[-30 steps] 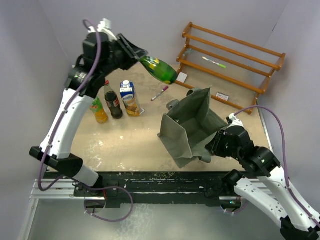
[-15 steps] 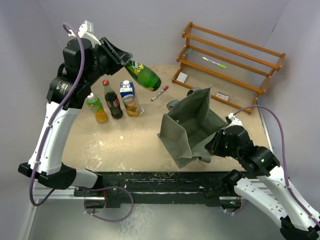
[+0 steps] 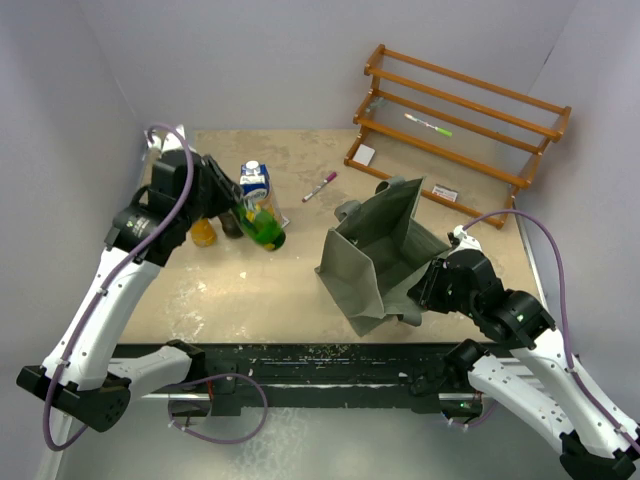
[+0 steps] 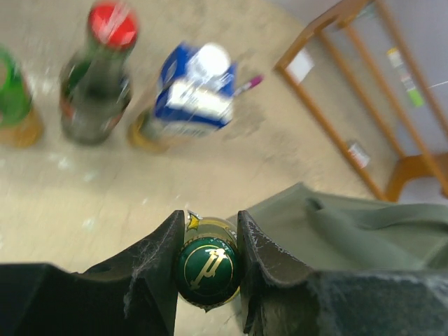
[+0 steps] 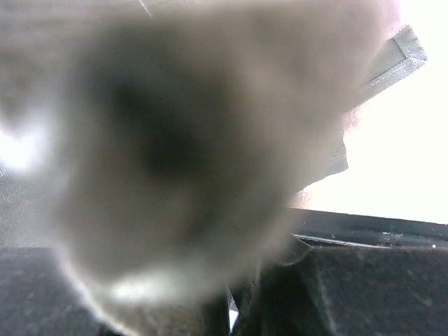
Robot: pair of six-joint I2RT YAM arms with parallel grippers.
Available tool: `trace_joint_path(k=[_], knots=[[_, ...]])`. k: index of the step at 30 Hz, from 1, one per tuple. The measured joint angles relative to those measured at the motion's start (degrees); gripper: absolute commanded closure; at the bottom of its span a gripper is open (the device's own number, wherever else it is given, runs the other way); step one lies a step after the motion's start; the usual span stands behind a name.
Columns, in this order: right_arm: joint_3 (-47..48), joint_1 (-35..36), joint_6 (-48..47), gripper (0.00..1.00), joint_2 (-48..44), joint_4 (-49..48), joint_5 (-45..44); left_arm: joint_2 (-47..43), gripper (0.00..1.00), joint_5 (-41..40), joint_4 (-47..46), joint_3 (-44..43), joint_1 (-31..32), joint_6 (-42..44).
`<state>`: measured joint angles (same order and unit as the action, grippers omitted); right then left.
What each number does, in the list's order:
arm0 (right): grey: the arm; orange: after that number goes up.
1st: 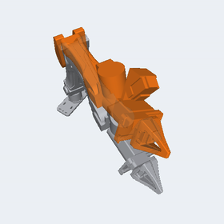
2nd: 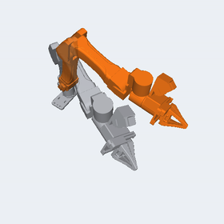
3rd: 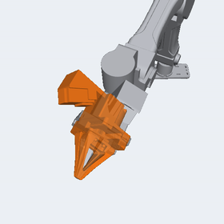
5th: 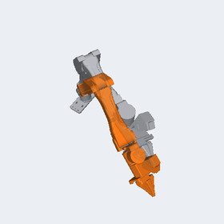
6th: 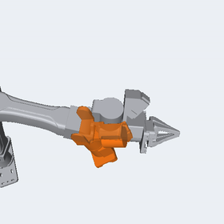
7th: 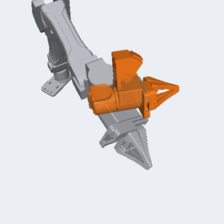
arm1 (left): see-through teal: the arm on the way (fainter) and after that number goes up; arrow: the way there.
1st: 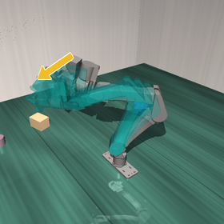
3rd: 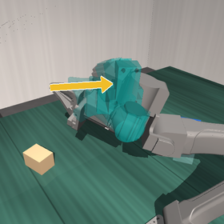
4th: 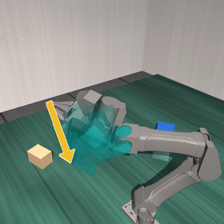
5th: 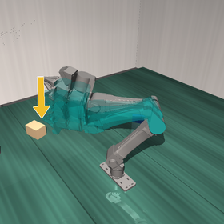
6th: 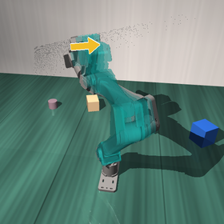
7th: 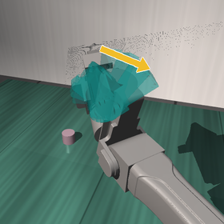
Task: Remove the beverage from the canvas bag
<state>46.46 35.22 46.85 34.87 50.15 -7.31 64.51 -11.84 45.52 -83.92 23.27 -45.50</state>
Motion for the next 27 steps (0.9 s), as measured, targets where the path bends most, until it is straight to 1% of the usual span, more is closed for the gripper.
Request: trace_joint_path(k=[4,8,13,15,19,24,27], knots=[[-0.11,0.0,0.04,0.74,0.0,-0.31,0.24,-3.21,1.0,-0.68,1.4,11.17,0.0,-3.32],[-0.63,0.0,0.07,0.74,0.0,-0.79,0.59,-4.63,1.0,-2.67,2.91,19.06,0.04,-4.31],[-0.83,0.0,0.09,0.75,0.0,-1.11,0.72,-8.28,1.0,-10.29,2.23,26.01,0.04,-2.84],[-0.83,0.0,0.09,0.74,0.0,-1.16,0.81,-11.28,1.0,-14.01,-0.72,29.4,0.04,-0.76],[-0.83,0.0,0.11,0.74,0.0,-1.18,0.83,-15.89,1.0,-18.4,-9.64,35.12,0.0,6.99],[-0.83,0.0,0.11,0.74,0.02,-1.18,0.81,-13.79,1.0,-20.83,-20.11,37.2,0.0,16.35],[-0.83,0.0,0.09,0.74,0.07,-1.18,0.79,-11.78,1.0,-21.46,-25.07,37.92,0.0,19.87]])
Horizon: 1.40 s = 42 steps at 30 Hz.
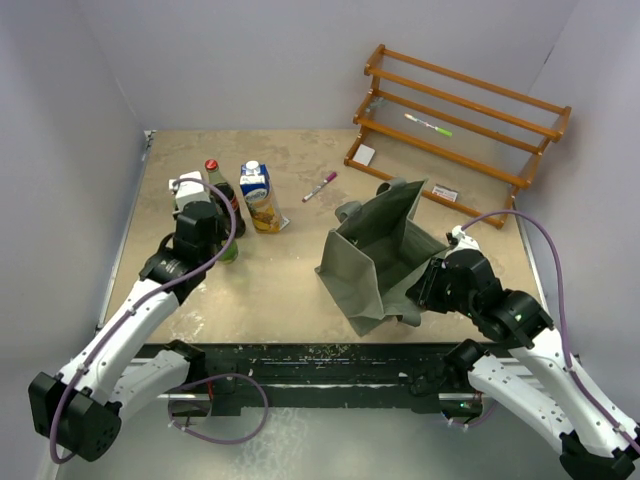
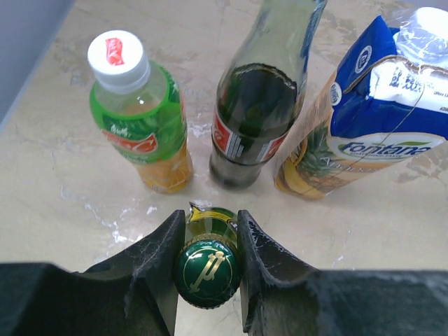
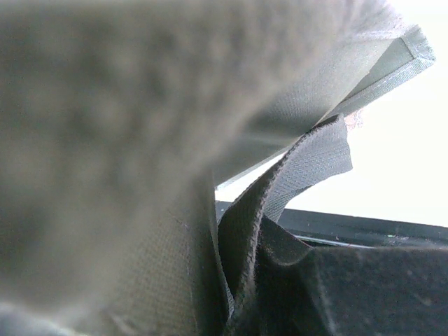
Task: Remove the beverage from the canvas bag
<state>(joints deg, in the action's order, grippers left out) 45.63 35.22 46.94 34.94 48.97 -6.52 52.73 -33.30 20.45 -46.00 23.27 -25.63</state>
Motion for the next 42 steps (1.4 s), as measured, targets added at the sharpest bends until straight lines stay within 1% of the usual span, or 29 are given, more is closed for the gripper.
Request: trace_joint_path(k=[4,11,17,18,19,20,22,23,25,26,28,33,38,42], knots=[[0.0,0.0,0.0,0.75,0.33,-0.07,-0.02,2.23,1.0,0.04,-4.22,0.72,0.0,2.75],[0.0,0.0,0.0,0.74,0.55,-0.11,-0.13,3.54,1.0,0.37,-9.79,4.42,0.02,3.8],[0.0,0.0,0.02,0.74,0.68,-0.13,-0.2,4.52,1.0,0.39,-12.28,7.63,0.0,3.67],[0.0,0.0,0.02,0.74,0.68,-0.13,-0.2,4.74,0.95,0.46,-12.39,7.98,0.02,3.65],[0.0,0.0,0.02,0.74,0.68,-0.11,-0.2,4.83,0.85,0.5,-12.55,8.33,0.02,3.61],[0.0,0.0,0.04,0.74,0.66,-0.11,-0.2,4.87,0.72,0.48,-12.68,8.48,0.02,3.52],[0.0,0.0,0.09,0.74,0.61,-0.07,-0.2,4.87,0.43,0.33,-12.7,8.48,0.02,2.75],[0.0,0.0,0.13,0.74,0.57,-0.04,-0.2,4.87,0.3,0.15,-12.68,8.48,0.02,2.36],[0.0,0.0,0.35,0.74,0.48,-0.02,-0.2,4.61,0.1,-0.31,-13.51,8.48,0.02,1.6],[0.0,0.0,0.44,0.74,0.35,0.0,-0.17,4.33,0.04,-0.63,-13.7,8.44,0.02,0.92],[0.0,0.0,0.52,0.74,0.15,0.09,-0.15,4.04,0.0,-1.42,-12.11,7.56,0.02,-0.83],[0.0,0.0,0.57,0.73,-0.13,0.63,0.2,4.0,0.01,-1.18,-4.68,1.53,0.0,-4.59],[0.0,0.0,-0.26,0.7,-0.46,1.25,1.95,1.07,0.0,3.19,-0.61,-2.58,0.02,-7.21],[-0.11,-0.04,-3.21,0.69,-0.24,0.46,6.49,-0.85,0.05,8.33,1.11,-6.23,0.0,-8.85]])
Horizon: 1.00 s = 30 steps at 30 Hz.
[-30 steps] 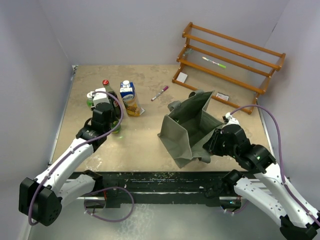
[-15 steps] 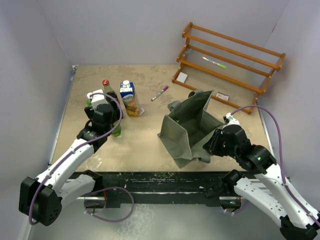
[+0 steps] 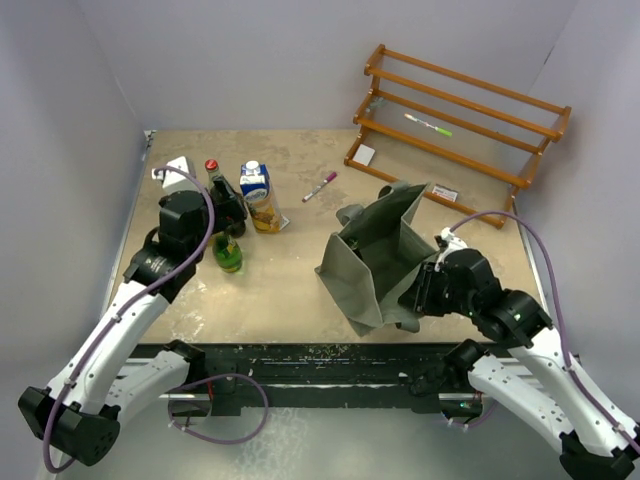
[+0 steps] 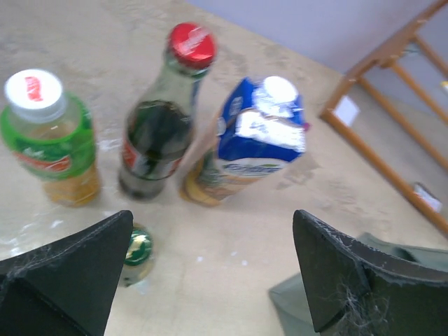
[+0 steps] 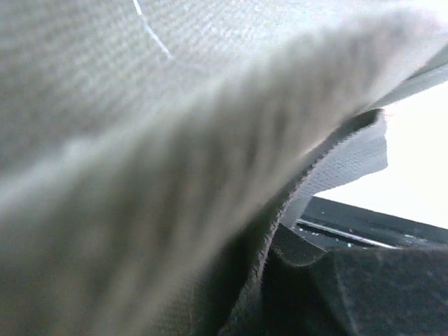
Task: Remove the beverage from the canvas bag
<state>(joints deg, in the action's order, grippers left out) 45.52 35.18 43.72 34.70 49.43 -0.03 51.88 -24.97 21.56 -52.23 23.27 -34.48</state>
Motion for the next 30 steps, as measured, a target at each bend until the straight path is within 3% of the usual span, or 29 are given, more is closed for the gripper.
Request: trace_joint_path(k=[5,11,13,16,24,30], knots=[[-2.45,0.0,-3.26,0.66,2.86,-4.59,7.28,1.42,0.13,9.81,0.13,-6.23,0.02,-1.05],[-4.55,0.02,-3.56,0.65,4.15,-6.14,10.05,7.39,0.16,23.23,-3.67,-13.16,2.05,-1.9],[-4.37,0.02,-1.99,0.74,4.11,-5.09,9.38,9.22,0.17,24.81,-5.01,-14.69,3.96,-1.38],[-3.89,0.0,2.03,0.86,3.61,-0.57,5.38,12.04,0.17,26.91,-7.41,-17.09,12.26,-0.02],[0.17,0.07,9.79,0.87,-1.18,6.99,-0.13,18.49,0.16,28.26,-14.19,-19.67,25.92,6.19],[1.2,0.0,14.69,0.85,-8.31,11.32,-1.4,22.99,0.14,28.85,-14.8,-21.09,30.25,11.82]])
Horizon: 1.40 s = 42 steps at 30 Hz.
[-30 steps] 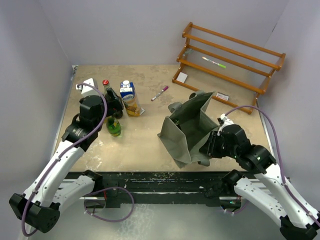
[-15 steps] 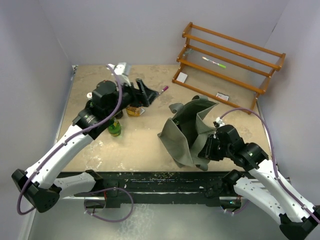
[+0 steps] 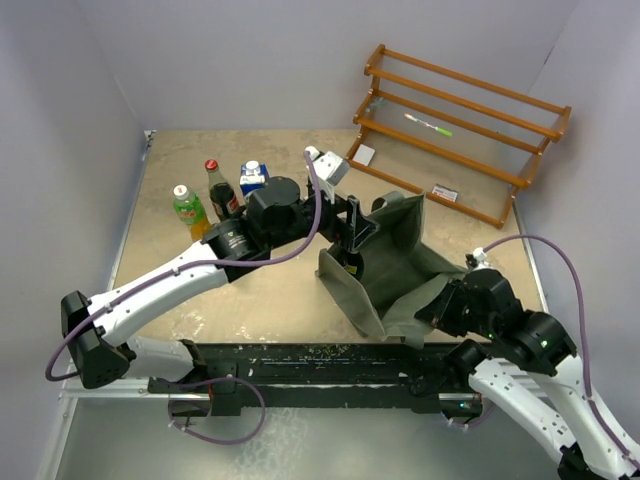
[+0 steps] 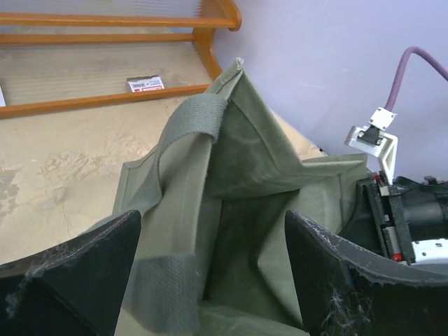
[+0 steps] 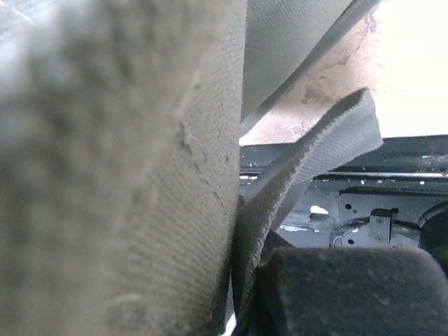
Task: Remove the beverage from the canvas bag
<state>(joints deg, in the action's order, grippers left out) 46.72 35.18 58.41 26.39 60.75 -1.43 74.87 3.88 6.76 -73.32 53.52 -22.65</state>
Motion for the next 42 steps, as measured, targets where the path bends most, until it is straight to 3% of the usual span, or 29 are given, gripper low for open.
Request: trace_joint_path(k=[12,21,29,35,42], knots=[[-2.95,-0.17,2.32,0.78,-5.33,-0.9,3.21,4.04,0.14,3.48,-1.29,-0.85,0.96,4.9],[-3.17,-0.04,-2.38,0.75,-3.54,-4.04,5.38,9.6,0.21,5.11,3.13,-8.48,5.14,8.09],[-3.17,0.02,-3.69,0.72,-5.9,-4.7,5.22,15.32,0.29,-0.22,10.73,-14.23,13.66,11.41],[-3.13,0.02,-6.29,0.7,-5.6,-6.34,5.6,15.8,0.24,-6.12,13.97,-15.96,16.7,10.36],[-1.66,0.02,-11.63,0.6,-2.21,-8.39,6.69,12.07,0.19,-13.81,15.28,-16.22,17.81,5.09]])
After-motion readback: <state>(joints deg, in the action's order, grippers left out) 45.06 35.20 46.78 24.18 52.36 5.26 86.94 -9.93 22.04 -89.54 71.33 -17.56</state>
